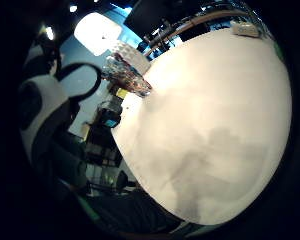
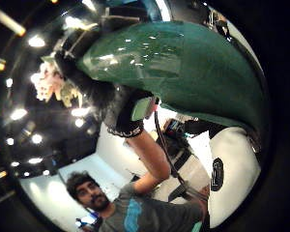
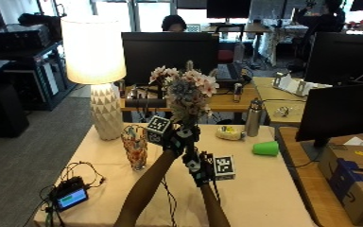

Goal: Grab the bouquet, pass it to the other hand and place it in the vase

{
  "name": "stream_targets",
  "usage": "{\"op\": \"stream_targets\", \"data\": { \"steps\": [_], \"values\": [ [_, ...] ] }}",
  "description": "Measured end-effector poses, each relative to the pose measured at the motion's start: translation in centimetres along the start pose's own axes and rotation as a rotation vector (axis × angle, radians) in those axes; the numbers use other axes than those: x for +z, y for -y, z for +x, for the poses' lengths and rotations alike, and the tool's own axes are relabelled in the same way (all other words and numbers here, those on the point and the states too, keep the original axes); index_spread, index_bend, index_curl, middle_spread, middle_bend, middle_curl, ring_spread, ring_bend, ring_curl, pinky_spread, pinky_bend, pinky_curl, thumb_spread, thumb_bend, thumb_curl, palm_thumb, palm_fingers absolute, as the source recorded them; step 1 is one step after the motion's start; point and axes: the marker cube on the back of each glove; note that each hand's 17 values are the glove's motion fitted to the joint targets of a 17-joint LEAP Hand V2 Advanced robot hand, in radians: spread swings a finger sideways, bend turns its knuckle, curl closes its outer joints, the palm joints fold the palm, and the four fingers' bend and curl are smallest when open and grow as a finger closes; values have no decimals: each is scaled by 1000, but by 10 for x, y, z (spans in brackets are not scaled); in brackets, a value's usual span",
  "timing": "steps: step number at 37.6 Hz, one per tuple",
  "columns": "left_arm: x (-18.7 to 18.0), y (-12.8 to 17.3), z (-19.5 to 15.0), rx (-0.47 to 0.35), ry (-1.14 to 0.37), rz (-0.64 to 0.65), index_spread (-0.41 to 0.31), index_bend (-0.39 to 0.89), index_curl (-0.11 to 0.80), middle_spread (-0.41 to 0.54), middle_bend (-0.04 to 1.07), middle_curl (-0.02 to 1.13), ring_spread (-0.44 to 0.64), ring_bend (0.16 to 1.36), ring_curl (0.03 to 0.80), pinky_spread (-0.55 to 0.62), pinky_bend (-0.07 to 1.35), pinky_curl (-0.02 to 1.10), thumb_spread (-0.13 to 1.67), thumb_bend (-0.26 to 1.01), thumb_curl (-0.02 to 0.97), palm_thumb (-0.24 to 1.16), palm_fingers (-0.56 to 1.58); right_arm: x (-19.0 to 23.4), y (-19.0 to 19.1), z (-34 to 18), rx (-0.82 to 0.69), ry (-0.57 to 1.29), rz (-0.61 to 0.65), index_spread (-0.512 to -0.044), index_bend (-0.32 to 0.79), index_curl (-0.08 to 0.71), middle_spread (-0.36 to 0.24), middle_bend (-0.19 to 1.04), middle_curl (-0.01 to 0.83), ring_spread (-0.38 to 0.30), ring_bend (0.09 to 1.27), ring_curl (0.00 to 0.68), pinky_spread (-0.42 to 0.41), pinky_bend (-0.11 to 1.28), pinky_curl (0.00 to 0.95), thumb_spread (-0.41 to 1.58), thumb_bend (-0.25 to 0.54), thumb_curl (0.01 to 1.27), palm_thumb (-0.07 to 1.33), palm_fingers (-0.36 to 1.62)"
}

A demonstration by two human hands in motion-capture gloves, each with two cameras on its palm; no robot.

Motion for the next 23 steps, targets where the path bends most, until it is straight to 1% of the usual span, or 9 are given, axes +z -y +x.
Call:
{"op": "stream_targets", "data": {
  "steps": [2, 3, 6, 10, 11, 12, 13, 18, 23],
  "values": [
    [0, -1, 4, -2, 14, 2, -306, 313, 458, -339, 518, 531, -342, 669, 426, -331, 355, 412, 375, -34, 635, 872, 1326, -4, 3, 5, -94, -17, -16, -288, 151, 446, -180, 582, 573, -208, 834, 510, -318, 675, 449, 445, -43, 767, 983, 1243],
    [0, -1, 7, -2, 20, 4, -307, 314, 462, -339, 521, 533, -342, 670, 428, -332, 356, 414, 372, -34, 639, 872, 1324, -6, 2, 4, -85, -14, -24, -286, 127, 438, -177, 571, 569, -209, 813, 504, -307, 685, 450, 455, -47, 762, 971, 1212],
    [-4, 1, 17, 5, 29, 16, -309, 314, 473, -338, 528, 538, -344, 675, 435, -336, 359, 419, 372, -34, 650, 873, 1318, -12, -9, -4, 61, 35, -45, -287, 70, 408, -177, 534, 553, -207, 784, 492, -272, 694, 443, 516, -47, 748, 947, 1131],
    [-14, -4, 40, 9, 32, 42, -308, 310, 487, -337, 534, 544, -345, 679, 442, -338, 363, 426, 367, -35, 661, 874, 1311, -26, -16, 1, 90, 22, -27, -288, 87, 383, -172, 486, 529, -199, 738, 472, -150, 595, 424, 654, -46, 712, 890, 968],
    [-17, -5, 46, 13, 33, 52, -311, 312, 490, -337, 534, 545, -345, 679, 443, -339, 363, 427, 367, -36, 664, 874, 1311, -29, -17, 1, 94, 10, -17, -287, 77, 380, -173, 504, 536, -202, 743, 477, -158, 614, 436, 656, -41, 709, 893, 1041],
    [-21, -5, 52, 18, 35, 65, -308, 305, 491, -337, 536, 547, -345, 682, 445, -339, 366, 429, 366, -36, 666, 874, 1308, -32, -18, 1, 103, -1, -8, -288, 80, 368, -170, 470, 519, -194, 716, 461, -102, 565, 411, 710, -46, 694, 869, 946],
    [-26, -6, 58, 23, 37, 78, -308, 305, 494, -336, 539, 548, -345, 677, 445, -340, 368, 430, 364, -34, 670, 876, 1304, -34, -19, 0, 115, -9, 1, -287, 94, 371, -165, 456, 517, -192, 703, 463, -69, 557, 418, 739, -45, 684, 857, 913],
    [-53, -6, 80, 62, 82, 146, -309, 303, 508, -336, 543, 552, -345, 677, 451, -341, 365, 436, 361, -36, 682, 876, 1300, -42, -21, 2, 139, -18, 29, -289, 112, 353, -159, 430, 498, -161, 595, 431, 38, 520, 398, 848, -34, 646, 823, 857],
    [-77, -11, 103, 75, 143, 230, -308, 301, 521, -338, 545, 555, -345, 677, 455, -338, 361, 440, 364, -35, 691, 879, 1294, -42, -23, 7, 159, -45, 30, -291, 114, 337, -150, 392, 480, -139, 536, 406, 116, 496, 381, 919, -25, 618, 815, 849]
  ]
}}
